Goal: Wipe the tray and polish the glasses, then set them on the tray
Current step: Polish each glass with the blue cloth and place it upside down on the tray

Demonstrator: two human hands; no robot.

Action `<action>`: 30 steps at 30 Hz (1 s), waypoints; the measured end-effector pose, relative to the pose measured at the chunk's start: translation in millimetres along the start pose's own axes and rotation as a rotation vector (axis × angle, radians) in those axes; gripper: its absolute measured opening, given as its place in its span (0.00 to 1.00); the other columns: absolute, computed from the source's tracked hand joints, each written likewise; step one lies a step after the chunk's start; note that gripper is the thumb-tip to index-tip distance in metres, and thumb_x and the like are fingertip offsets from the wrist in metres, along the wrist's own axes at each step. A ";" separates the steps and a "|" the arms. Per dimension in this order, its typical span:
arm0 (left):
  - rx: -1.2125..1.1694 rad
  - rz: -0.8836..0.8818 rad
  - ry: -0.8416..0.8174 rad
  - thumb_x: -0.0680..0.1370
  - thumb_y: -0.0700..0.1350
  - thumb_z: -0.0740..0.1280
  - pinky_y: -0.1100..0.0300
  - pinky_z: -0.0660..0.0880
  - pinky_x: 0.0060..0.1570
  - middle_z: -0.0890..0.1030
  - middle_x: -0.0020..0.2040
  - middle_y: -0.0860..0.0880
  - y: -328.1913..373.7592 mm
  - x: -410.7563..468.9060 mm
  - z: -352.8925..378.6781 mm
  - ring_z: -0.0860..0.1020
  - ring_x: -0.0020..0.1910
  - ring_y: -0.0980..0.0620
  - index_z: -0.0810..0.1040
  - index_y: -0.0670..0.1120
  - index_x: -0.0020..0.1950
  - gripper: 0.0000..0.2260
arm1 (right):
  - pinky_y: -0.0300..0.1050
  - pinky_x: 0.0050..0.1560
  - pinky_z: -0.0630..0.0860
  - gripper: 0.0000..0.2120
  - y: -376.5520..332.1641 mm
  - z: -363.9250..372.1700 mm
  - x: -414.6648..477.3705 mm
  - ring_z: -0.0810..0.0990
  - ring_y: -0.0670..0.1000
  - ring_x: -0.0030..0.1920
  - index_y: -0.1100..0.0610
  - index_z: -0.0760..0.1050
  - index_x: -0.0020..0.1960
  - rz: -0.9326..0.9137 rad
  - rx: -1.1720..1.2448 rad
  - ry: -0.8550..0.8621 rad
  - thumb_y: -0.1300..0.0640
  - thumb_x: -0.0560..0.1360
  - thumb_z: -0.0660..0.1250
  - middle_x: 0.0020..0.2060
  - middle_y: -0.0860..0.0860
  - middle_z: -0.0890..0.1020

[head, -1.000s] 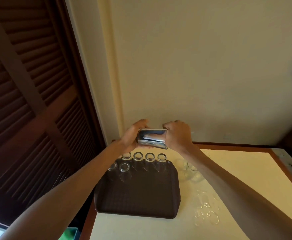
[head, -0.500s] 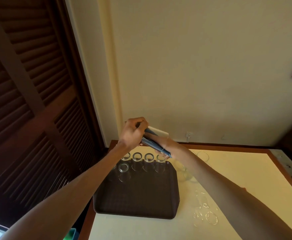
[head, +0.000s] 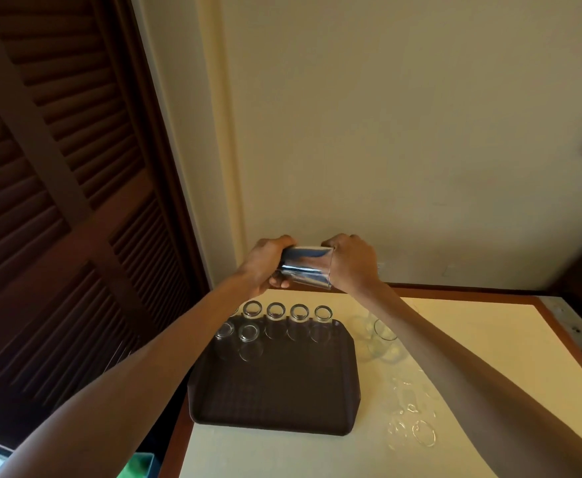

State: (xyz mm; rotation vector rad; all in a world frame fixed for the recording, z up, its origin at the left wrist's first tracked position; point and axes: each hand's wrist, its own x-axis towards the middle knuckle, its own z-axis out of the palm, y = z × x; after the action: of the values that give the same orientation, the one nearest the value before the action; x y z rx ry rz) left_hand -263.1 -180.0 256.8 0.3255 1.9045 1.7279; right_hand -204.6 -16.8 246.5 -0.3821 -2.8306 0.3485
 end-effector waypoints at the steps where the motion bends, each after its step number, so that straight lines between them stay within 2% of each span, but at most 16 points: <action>1: 0.022 0.070 0.033 0.84 0.45 0.60 0.62 0.64 0.19 0.74 0.31 0.40 -0.6 0.1 0.4 0.70 0.21 0.49 0.75 0.38 0.43 0.14 | 0.50 0.48 0.81 0.14 1.4 8.1 5.2 0.82 0.56 0.46 0.60 0.80 0.58 0.066 0.088 -0.067 0.58 0.74 0.74 0.46 0.55 0.84; 3: 0.109 0.250 0.077 0.83 0.44 0.62 0.61 0.66 0.20 0.74 0.32 0.40 -1.4 1.8 -0.9 0.72 0.22 0.48 0.76 0.41 0.40 0.13 | 0.47 0.30 0.79 0.17 -0.3 16.9 6.3 0.76 0.52 0.28 0.63 0.79 0.50 0.235 0.446 -0.317 0.49 0.74 0.75 0.31 0.54 0.77; 4: 0.168 0.348 0.093 0.82 0.44 0.63 0.61 0.68 0.21 0.75 0.31 0.42 -1.9 2.2 -1.9 0.73 0.23 0.47 0.76 0.42 0.38 0.14 | 0.41 0.22 0.72 0.22 -2.3 17.4 3.0 0.70 0.49 0.22 0.62 0.78 0.46 0.335 0.705 -0.476 0.42 0.74 0.73 0.27 0.52 0.73; 6: 0.256 0.493 0.103 0.80 0.46 0.64 0.61 0.70 0.21 0.78 0.29 0.48 -4.6 -0.3 -0.8 0.76 0.24 0.48 0.78 0.45 0.37 0.13 | 0.35 0.19 0.59 0.28 -7.0 12.0 -8.4 0.62 0.46 0.18 0.59 0.73 0.37 0.467 0.990 -0.786 0.34 0.77 0.64 0.22 0.50 0.68; 8: 0.266 0.537 0.120 0.79 0.47 0.64 0.60 0.71 0.21 0.80 0.30 0.52 -8.7 -4.0 -0.4 0.79 0.26 0.48 0.79 0.46 0.38 0.12 | 0.35 0.20 0.57 0.28 -12.5 0.8 -17.0 0.61 0.45 0.18 0.56 0.70 0.34 0.452 1.012 -0.866 0.33 0.78 0.61 0.21 0.49 0.67; 11: 0.189 0.462 0.034 0.82 0.53 0.63 0.60 0.74 0.23 0.82 0.36 0.42 -9.3 -4.2 -6.7 0.81 0.28 0.44 0.79 0.39 0.47 0.17 | 0.37 0.21 0.65 0.25 -13.4 -3.6 -8.2 0.70 0.46 0.20 0.58 0.75 0.39 0.335 0.750 -0.571 0.37 0.78 0.64 0.23 0.49 0.72; 13: 0.073 0.242 -0.106 0.85 0.58 0.60 0.60 0.77 0.27 0.83 0.42 0.38 -4.5 -3.3 -12.1 0.82 0.33 0.43 0.78 0.38 0.52 0.22 | 0.42 0.31 0.74 0.15 -9.9 -9.3 -2.5 0.80 0.52 0.32 0.59 0.77 0.45 0.114 0.272 -0.307 0.47 0.79 0.69 0.31 0.52 0.78; 15: -0.047 -0.018 -0.163 0.84 0.63 0.58 0.60 0.78 0.27 0.83 0.45 0.38 -0.5 -3.7 -14.6 0.83 0.34 0.44 0.79 0.37 0.58 0.28 | 0.42 0.32 0.70 0.04 -14.2 -22.1 -7.3 0.78 0.53 0.36 0.57 0.79 0.45 -0.021 -0.073 -0.050 0.57 0.76 0.68 0.36 0.52 0.79; 17: -0.143 -0.170 -0.140 0.84 0.61 0.60 0.63 0.77 0.22 0.83 0.43 0.38 0.3 -2.4 -13.9 0.82 0.29 0.45 0.80 0.36 0.62 0.28 | 0.41 0.29 0.61 0.04 -21.3 -33.3 -10.7 0.73 0.53 0.32 0.55 0.77 0.40 -0.095 -0.167 0.061 0.59 0.73 0.66 0.31 0.50 0.74; 18: -0.155 -0.208 -0.120 0.85 0.59 0.60 0.64 0.75 0.20 0.83 0.41 0.38 0.0 -1.6 -12.5 0.82 0.27 0.45 0.80 0.36 0.63 0.26 | 0.41 0.30 0.60 0.04 -25.2 -37.6 -12.4 0.74 0.54 0.33 0.55 0.77 0.40 -0.113 -0.186 0.067 0.59 0.72 0.65 0.31 0.50 0.73; 20: -0.146 -0.244 -0.082 0.85 0.54 0.61 0.65 0.72 0.18 0.83 0.37 0.40 0.0 -1.4 -8.9 0.80 0.25 0.45 0.78 0.36 0.61 0.20 | 0.42 0.34 0.68 0.07 -24.3 -36.3 -9.6 0.80 0.56 0.39 0.57 0.80 0.46 -0.119 -0.222 0.041 0.58 0.74 0.64 0.38 0.53 0.80; 22: -0.146 -0.259 -0.062 0.85 0.52 0.62 0.66 0.72 0.18 0.83 0.39 0.38 -0.5 -1.2 -7.0 0.80 0.25 0.46 0.77 0.36 0.62 0.19 | 0.46 0.42 0.76 0.11 -18.2 -30.2 -7.6 0.82 0.56 0.44 0.57 0.82 0.53 -0.120 -0.214 0.018 0.57 0.75 0.64 0.47 0.54 0.84; 24: -0.125 -0.240 -0.048 0.85 0.51 0.62 0.66 0.71 0.17 0.83 0.43 0.35 -1.3 -0.7 -7.1 0.80 0.25 0.46 0.77 0.35 0.64 0.20 | 0.47 0.46 0.78 0.12 -11.2 -23.8 -5.3 0.82 0.56 0.46 0.56 0.82 0.57 -0.128 -0.194 0.022 0.56 0.76 0.65 0.50 0.54 0.84; 27: -0.071 -0.152 0.034 0.84 0.48 0.61 0.64 0.69 0.17 0.82 0.37 0.38 1.5 -1.5 -1.9 0.78 0.24 0.46 0.78 0.36 0.55 0.16 | 0.50 0.48 0.80 0.10 -6.1 -6.9 6.9 0.82 0.57 0.48 0.60 0.78 0.58 0.006 -0.066 -0.117 0.59 0.77 0.67 0.49 0.56 0.82; 28: -0.044 -0.094 0.077 0.84 0.46 0.60 0.62 0.69 0.18 0.81 0.35 0.40 2.8 -2.0 -0.5 0.77 0.24 0.46 0.78 0.37 0.50 0.14 | 0.50 0.45 0.81 0.08 -4.7 -0.9 10.4 0.82 0.57 0.44 0.61 0.78 0.55 0.054 0.047 -0.219 0.58 0.79 0.66 0.45 0.56 0.80; 30: 0.061 0.066 0.145 0.83 0.43 0.59 0.61 0.70 0.19 0.78 0.35 0.39 2.8 -1.5 0.4 0.76 0.23 0.45 0.75 0.36 0.44 0.14 | 0.42 0.26 0.75 0.21 -7.5 6.5 8.2 0.76 0.51 0.27 0.62 0.79 0.49 0.251 0.435 -0.438 0.42 0.79 0.66 0.34 0.54 0.76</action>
State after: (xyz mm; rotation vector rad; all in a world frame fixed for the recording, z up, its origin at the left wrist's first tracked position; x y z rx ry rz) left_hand -262.1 -180.0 259.9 0.2958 2.0744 1.7811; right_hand -215.8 -22.7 244.4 -0.6272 -2.9914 1.2058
